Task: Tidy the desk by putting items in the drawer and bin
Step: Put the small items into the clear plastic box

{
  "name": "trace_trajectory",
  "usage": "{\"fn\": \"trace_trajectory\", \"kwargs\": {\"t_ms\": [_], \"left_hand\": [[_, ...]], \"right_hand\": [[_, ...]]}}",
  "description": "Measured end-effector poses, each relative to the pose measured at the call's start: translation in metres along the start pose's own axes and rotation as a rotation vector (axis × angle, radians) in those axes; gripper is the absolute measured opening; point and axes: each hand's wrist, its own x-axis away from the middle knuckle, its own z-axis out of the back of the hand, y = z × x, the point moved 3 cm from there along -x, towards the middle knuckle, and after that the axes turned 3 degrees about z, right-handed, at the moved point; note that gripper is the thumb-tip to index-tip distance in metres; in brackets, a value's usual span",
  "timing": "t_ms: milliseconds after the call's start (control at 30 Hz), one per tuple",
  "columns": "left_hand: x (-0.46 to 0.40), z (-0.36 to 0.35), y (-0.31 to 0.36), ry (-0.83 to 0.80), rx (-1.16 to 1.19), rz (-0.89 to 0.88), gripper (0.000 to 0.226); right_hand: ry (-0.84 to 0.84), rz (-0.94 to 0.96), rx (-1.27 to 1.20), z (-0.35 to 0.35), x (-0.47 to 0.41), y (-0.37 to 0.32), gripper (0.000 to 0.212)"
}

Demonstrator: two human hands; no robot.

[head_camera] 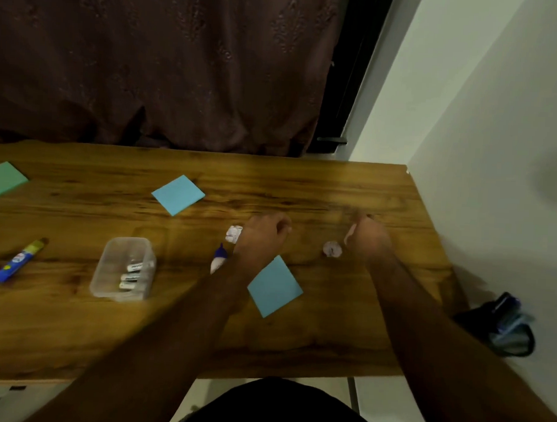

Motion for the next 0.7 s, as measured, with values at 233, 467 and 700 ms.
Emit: {"fn": "trace_trajectory", "kwargs": {"t_ms": [233,467,700], "left_hand": [[-0.015,-0.036,0.028,-0.071,-0.029,0.043,0.028],[-0.017,-0.054,0.041,-0.06,-0.046,0.065,0.028],[-0.011,-0.032,0.034,-0.022,0.167,0.184,0.03]], "right_hand": [[-0.189,0.079,0.03,-0.009,-0.009,0.051,0.078],[-0.133,0.044,0.015,-0.005,-0.012,0.066,0.069],[-0.067,0.061,-0.222,0.008,-0.011,0.01,0.07]]}}
